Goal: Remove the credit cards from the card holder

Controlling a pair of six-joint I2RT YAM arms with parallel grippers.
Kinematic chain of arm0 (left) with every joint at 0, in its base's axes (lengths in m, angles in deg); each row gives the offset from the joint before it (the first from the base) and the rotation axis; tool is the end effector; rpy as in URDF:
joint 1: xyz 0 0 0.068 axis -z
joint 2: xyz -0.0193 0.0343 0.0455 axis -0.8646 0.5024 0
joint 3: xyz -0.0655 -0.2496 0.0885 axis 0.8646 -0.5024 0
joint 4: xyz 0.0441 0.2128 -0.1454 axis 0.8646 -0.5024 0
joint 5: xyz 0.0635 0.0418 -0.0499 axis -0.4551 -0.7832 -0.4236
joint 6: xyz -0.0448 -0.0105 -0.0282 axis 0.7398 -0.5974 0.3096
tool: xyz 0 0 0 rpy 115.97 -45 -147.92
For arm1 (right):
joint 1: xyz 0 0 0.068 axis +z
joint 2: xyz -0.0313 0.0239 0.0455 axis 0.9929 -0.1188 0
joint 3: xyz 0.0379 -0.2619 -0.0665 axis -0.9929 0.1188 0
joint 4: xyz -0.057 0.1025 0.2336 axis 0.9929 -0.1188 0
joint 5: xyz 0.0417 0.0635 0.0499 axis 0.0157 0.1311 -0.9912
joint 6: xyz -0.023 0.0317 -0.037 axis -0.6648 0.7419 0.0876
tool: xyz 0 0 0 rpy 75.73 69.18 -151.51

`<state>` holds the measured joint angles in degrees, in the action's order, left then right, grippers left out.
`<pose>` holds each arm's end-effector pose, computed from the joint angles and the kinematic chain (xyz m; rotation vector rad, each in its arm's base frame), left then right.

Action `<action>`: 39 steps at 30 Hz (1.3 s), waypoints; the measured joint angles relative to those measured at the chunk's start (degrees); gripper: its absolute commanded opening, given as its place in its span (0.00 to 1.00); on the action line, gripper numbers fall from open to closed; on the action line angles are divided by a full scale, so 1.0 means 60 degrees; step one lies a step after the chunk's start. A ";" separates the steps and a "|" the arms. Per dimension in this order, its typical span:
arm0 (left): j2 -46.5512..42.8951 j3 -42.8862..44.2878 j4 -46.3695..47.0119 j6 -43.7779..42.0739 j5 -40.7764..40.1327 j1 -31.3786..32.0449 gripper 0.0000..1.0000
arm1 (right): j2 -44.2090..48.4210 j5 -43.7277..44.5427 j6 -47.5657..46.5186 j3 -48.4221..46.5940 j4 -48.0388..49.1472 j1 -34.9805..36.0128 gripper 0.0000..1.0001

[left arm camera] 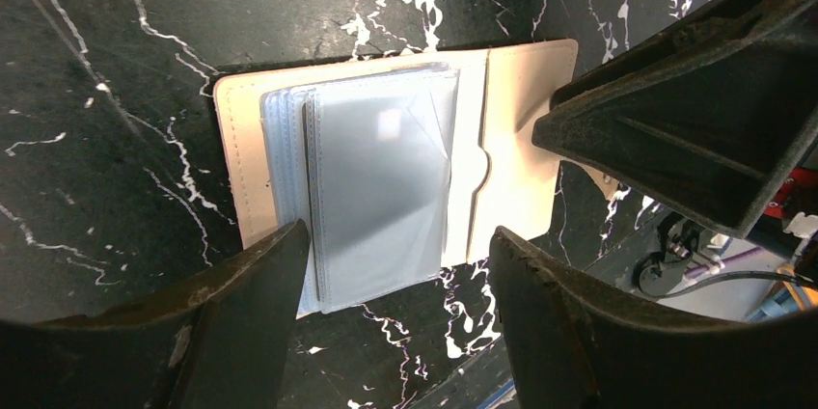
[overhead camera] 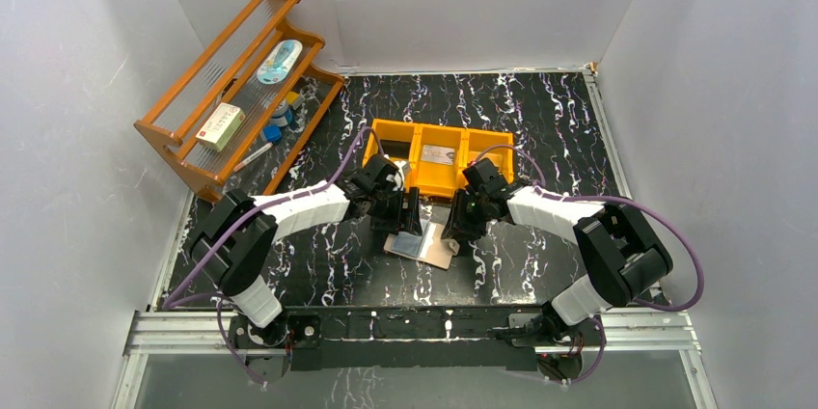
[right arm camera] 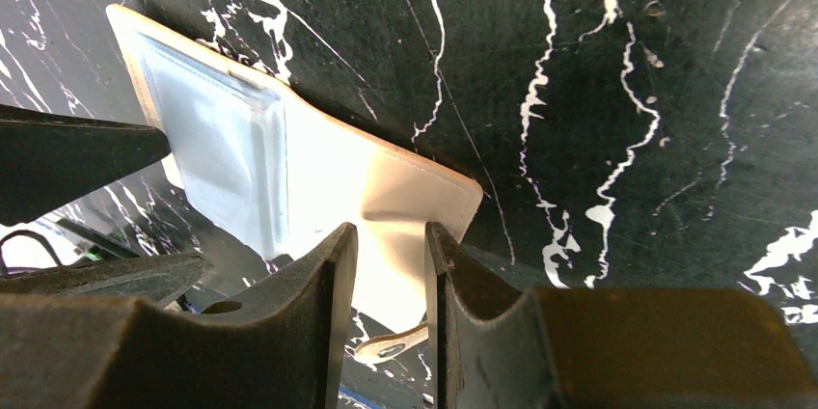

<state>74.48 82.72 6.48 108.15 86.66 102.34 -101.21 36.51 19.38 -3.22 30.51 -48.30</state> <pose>0.2384 -0.2323 0.1793 0.3414 2.6091 -0.8891 0.2231 0.1646 0.1564 0.1752 2.7814 0.7051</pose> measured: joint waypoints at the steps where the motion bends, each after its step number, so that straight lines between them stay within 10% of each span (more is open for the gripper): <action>1: -0.0033 0.0004 -0.0033 -0.0011 -0.0087 0.0000 0.69 | 0.0000 0.0000 0.0004 0.0000 0.0000 0.0000 0.40; 39: 0.0047 0.0120 -0.0029 -0.0091 -0.0025 0.0000 0.69 | -0.0164 -0.0044 0.0149 -0.0106 0.0146 0.0022 0.41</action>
<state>74.76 83.44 6.30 107.61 86.51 102.34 -102.20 36.25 20.28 -3.85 31.38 -48.17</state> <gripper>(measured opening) 0.693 0.404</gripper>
